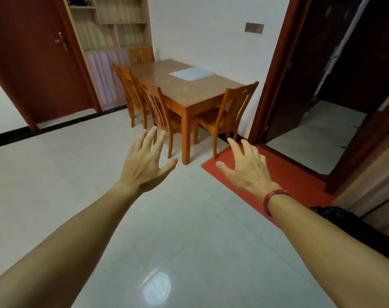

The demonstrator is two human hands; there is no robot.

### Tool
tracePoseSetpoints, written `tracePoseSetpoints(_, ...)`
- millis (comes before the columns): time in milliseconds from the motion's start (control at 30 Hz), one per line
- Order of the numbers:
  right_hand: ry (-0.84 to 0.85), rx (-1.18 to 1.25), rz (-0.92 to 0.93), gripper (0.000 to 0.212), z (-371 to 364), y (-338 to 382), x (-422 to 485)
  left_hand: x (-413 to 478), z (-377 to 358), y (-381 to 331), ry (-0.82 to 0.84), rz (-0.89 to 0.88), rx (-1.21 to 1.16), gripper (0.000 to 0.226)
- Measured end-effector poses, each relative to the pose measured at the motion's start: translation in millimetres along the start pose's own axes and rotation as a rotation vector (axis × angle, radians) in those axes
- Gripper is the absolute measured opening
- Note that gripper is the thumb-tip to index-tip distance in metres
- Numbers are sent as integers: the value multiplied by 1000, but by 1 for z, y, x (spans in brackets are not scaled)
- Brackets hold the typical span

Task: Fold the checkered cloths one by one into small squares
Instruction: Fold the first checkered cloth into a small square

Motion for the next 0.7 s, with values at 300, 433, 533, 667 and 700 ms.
tracePoseSetpoints(300, 9, 1, 7, 78, -54, -16, 137, 115, -73, 40, 14, 20, 39, 85)
tracePoseSetpoints(433, -8, 9, 0, 79, -80, -9, 207, 177, -107, 72, 28, 28, 25, 88)
tracePoseSetpoints(533, 8, -3, -7, 80, -101, -1, 269, 231, -137, 104, 51, 30, 35, 88)
tracePoseSetpoints(667, 21, -33, -32, 80, -127, 2, 341, 300, -172, 138, 72, 10, 34, 87)
tracePoseSetpoints(700, 25, -38, -35, 80, -132, 1, 358, 316, -180, 144, 82, 6, 33, 87)
Point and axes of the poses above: each hand's wrist, its own x-axis towards the middle knuckle, its own z-axis out of the back of the hand, y = z × x, the point moved 8 cm from there along x, towards the middle knuckle, and after that the axes turned 2 degrees about x, right-handed, at the moved point
